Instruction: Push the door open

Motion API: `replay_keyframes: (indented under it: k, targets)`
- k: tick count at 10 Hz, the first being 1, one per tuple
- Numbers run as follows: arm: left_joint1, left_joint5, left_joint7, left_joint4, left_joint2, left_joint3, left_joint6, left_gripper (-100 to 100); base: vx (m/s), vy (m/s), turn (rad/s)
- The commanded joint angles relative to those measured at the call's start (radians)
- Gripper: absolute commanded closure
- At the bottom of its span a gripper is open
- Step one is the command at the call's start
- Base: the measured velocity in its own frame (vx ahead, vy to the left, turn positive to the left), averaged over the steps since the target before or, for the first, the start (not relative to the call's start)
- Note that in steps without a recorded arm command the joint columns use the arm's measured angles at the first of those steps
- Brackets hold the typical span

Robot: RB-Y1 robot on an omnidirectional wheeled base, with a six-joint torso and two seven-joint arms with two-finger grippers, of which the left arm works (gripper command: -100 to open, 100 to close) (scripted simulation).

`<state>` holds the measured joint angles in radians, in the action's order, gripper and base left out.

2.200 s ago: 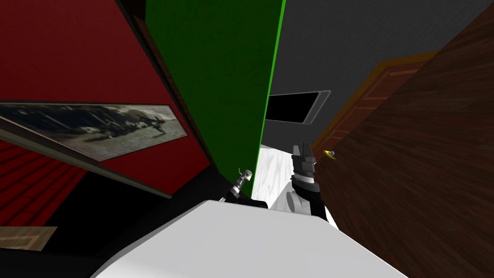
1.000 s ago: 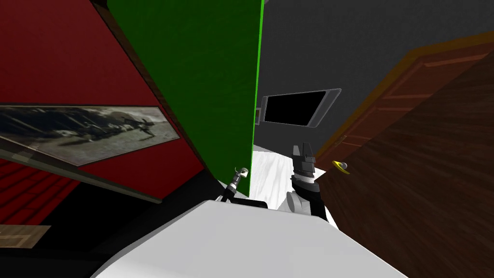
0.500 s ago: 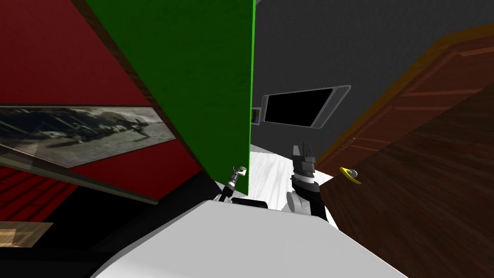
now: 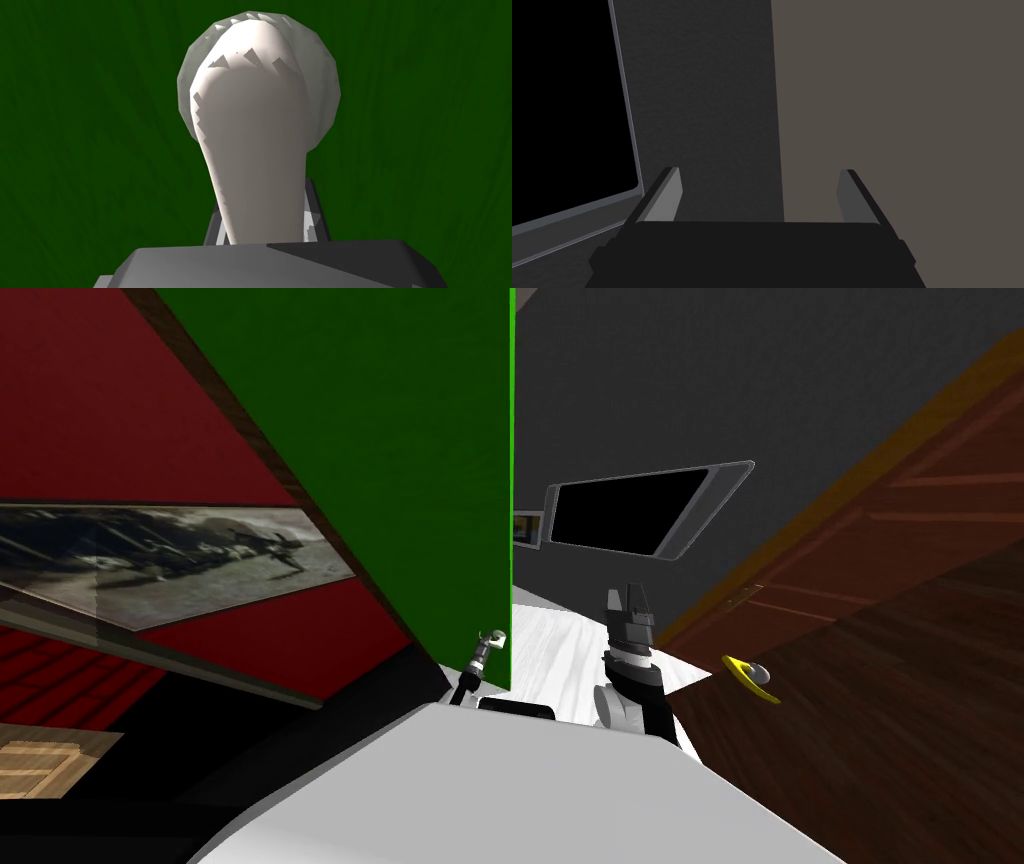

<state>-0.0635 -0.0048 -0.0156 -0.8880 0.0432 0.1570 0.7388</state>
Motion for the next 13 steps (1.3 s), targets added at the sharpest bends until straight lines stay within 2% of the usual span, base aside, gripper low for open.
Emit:
replay_keyframes:
  k: [1,5,6,7,11,13]
  targets:
    - [0.008,0.01,0.01,-0.003,-0.01,-0.026,-0.003,100,0.173,-0.15,0.098]
    - [0.021,0.024,0.022,0.01,-0.03,-0.064,-0.006,100,0.155,-0.109,0.054]
    - [0.013,0.023,0.021,0.006,-0.022,-0.062,-0.007,100,0.08,-0.041,0.035]
    - [0.015,0.03,0.025,0.006,-0.01,-0.078,-0.006,100,0.122,-0.031,0.036]
    - [0.016,0.044,0.033,0.008,0.007,-0.107,-0.006,100,0.166,-0.068,0.041]
    - [0.016,0.044,0.033,0.008,0.007,-0.107,-0.006,100,0.113,-0.026,0.006]
